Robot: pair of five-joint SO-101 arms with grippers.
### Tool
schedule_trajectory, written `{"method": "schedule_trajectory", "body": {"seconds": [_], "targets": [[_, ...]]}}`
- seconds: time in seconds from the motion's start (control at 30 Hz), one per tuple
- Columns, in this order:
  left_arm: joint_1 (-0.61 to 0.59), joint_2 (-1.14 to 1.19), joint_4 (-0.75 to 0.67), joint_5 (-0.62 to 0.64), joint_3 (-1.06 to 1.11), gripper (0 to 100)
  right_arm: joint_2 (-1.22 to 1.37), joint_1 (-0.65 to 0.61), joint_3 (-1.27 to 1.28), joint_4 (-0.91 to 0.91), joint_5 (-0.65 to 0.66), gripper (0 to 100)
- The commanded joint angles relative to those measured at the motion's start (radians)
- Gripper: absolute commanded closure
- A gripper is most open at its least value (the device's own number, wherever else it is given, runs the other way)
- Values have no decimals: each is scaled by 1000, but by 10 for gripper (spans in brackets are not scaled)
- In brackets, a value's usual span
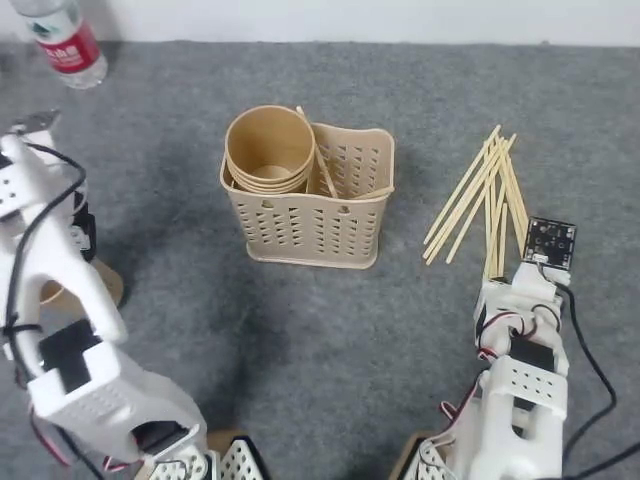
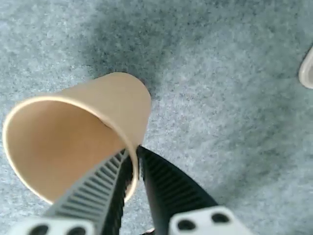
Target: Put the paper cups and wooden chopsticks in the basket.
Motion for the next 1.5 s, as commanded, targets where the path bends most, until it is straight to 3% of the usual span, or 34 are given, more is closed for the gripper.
{"method": "schedule_trajectory", "body": {"seconds": [0.0, 0.2, 0.4, 0.6, 0.7, 0.8, 1.47], "targets": [[35, -107, 18, 14, -45, 991, -19, -2, -12, -22, -11, 735], [157, -338, 43, 17, -252, 991, -19, -2, -12, -22, -11, 735], [379, -535, 40, 26, -437, 991, -19, -2, -12, -22, -11, 735], [666, -546, -66, 135, -573, 990, -19, -2, -12, -22, -11, 735], [795, -535, -160, 140, -558, 990, -19, -2, -12, -22, -11, 735], [882, -473, -152, 121, -536, 990, -19, -2, -12, -22, -11, 735], [961, -213, -34, 101, -463, 989, -19, -4, -6, -56, -11, 735]]}}
